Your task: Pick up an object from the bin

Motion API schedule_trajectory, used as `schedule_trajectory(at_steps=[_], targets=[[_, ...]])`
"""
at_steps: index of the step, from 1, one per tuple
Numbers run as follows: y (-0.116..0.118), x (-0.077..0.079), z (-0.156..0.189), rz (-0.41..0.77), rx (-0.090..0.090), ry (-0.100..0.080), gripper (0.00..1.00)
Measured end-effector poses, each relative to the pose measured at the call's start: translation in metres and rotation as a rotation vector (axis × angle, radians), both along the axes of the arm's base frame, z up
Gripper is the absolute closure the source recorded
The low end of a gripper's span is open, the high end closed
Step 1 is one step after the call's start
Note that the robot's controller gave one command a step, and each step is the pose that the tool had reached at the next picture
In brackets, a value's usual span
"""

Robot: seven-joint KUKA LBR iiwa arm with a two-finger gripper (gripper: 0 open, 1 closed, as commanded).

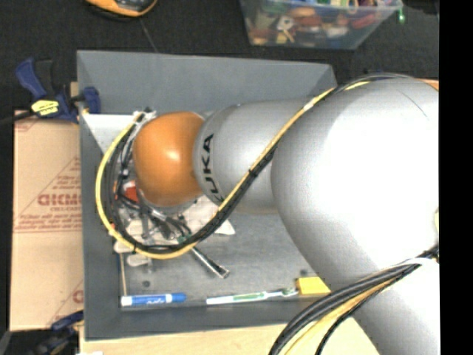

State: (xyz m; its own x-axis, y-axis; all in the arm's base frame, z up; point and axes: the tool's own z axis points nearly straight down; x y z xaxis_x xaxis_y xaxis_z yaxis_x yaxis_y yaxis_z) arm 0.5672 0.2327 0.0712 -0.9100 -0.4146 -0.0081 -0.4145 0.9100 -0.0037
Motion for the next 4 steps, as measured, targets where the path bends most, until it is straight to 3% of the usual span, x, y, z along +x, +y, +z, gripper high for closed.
schedule_trajectory(at_steps=[1, 4], targets=[[-0.02, 0.003, 0.002, 0.015, 0.005, -0.006, 1.0], [-0.02, 0.002, 0.02, 0.01, 0.005, -0.003, 1.0]])
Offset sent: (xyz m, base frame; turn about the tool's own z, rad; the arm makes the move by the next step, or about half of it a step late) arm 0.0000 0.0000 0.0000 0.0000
